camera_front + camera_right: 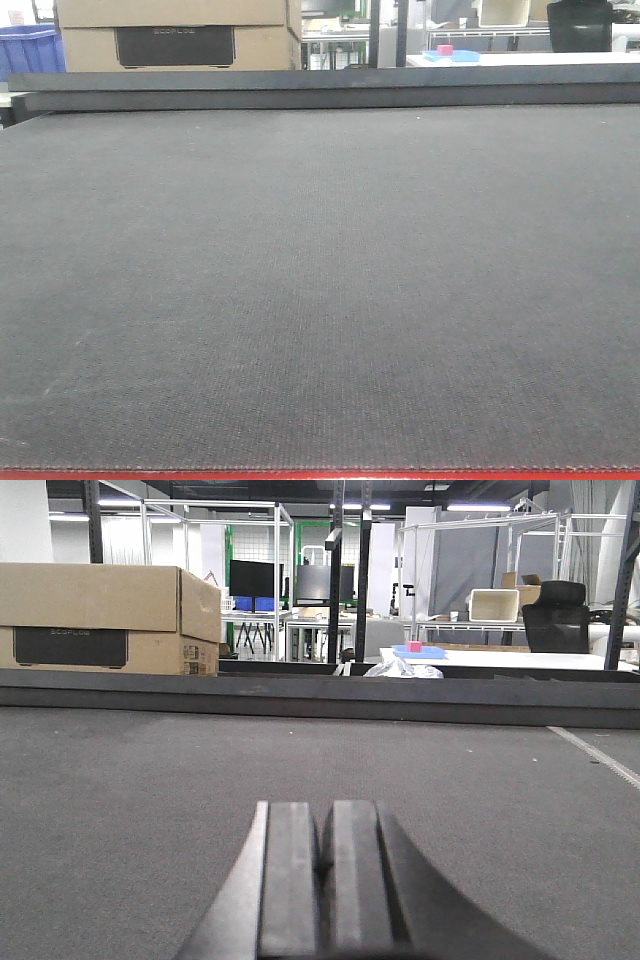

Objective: Grab block from conveyor and place in blue bin

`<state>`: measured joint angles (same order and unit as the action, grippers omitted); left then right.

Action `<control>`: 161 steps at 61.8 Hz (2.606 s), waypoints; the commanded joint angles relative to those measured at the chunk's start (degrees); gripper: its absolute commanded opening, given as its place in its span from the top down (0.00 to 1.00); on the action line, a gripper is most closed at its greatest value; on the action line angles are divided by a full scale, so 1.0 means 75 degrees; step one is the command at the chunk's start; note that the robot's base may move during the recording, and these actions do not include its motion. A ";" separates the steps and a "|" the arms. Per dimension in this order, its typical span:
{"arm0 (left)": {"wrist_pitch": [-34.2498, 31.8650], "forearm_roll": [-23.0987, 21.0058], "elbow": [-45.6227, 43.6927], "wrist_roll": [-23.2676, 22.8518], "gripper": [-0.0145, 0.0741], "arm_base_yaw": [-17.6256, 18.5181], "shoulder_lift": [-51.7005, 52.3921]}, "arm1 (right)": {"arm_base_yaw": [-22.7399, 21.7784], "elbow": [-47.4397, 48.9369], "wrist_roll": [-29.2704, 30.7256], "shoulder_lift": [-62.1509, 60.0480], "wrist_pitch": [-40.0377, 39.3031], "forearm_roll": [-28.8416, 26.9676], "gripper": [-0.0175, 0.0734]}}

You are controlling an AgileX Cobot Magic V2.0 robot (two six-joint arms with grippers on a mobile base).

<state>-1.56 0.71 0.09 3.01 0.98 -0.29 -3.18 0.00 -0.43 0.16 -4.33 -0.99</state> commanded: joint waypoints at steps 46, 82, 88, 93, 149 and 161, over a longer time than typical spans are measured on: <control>-0.0110 -0.0045 -0.0012 -0.0048 0.96 -0.0003 0.0039 | -0.0035 0.0000 0.0013 -0.0021 -0.0106 -0.0031 0.99; 0.0950 -0.0095 -0.0849 -0.0034 0.96 -0.0003 0.0039 | -0.0035 0.0660 0.0013 -0.0021 -0.0608 -0.0031 0.99; 0.1843 -0.0004 -0.1848 -0.0034 0.96 -0.0003 0.0039 | -0.0035 0.1579 0.0013 -0.0007 0.0578 -0.0031 0.99; 0.2556 0.0018 -0.2691 -0.0034 0.96 -0.0003 -0.0139 | -0.0035 0.2503 0.0013 0.0190 0.1585 -0.0031 0.99; 0.9047 -0.0499 -0.8382 -0.0034 0.96 -0.0003 -0.7326 | -0.0035 0.8115 0.0013 0.7276 0.8920 -0.0031 0.99; 0.8680 -0.0596 -0.8382 -0.0791 0.96 -0.0003 -0.8098 | -0.0035 0.8220 -0.0037 0.8619 0.9766 -0.0031 0.99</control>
<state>65.12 -3.09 -62.18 0.00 0.98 -58.72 -3.18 60.70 -0.43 60.78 66.30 -1.27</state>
